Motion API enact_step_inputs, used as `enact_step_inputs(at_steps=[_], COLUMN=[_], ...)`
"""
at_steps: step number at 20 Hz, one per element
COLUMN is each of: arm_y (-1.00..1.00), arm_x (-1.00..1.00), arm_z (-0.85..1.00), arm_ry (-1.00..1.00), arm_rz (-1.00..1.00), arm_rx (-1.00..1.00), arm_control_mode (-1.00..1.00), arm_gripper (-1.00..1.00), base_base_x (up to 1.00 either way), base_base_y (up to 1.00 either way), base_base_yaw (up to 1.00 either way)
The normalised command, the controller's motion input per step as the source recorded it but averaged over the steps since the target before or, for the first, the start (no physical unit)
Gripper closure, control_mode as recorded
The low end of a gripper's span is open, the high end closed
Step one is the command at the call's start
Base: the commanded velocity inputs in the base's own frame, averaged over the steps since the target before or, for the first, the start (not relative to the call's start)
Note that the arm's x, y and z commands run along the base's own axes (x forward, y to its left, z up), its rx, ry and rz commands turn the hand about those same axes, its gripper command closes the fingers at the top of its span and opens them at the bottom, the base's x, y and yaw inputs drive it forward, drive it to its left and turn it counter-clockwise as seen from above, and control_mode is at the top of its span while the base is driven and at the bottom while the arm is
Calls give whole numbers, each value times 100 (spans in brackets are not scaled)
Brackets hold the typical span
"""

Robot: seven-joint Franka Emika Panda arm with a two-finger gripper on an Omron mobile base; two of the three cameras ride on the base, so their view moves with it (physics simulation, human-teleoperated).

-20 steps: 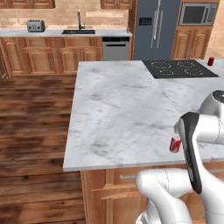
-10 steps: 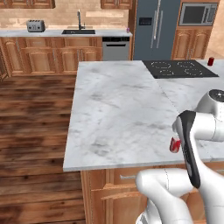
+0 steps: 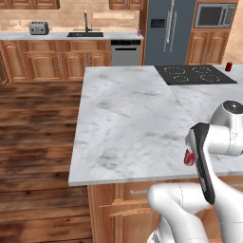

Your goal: Four empty soda cans are scattered around the kitchen. Gather all the cans and cluster them next to the stove for recycling.

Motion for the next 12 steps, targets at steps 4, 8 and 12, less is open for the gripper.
enact_step_inputs(at_steps=[4,8,12], arm_y=[0,0,0], arm_x=[3,14,17], arm_z=[-26,-19,-12], arm_ry=[0,0,0], arm_rz=[0,0,0], arm_rx=[1,0,0], arm_control_mode=[-100,-100,-100], arm_gripper=[-100,-100,-100], base_base_x=[0,0,0], base_base_y=[0,0,0], base_base_yaw=[0,0,0])
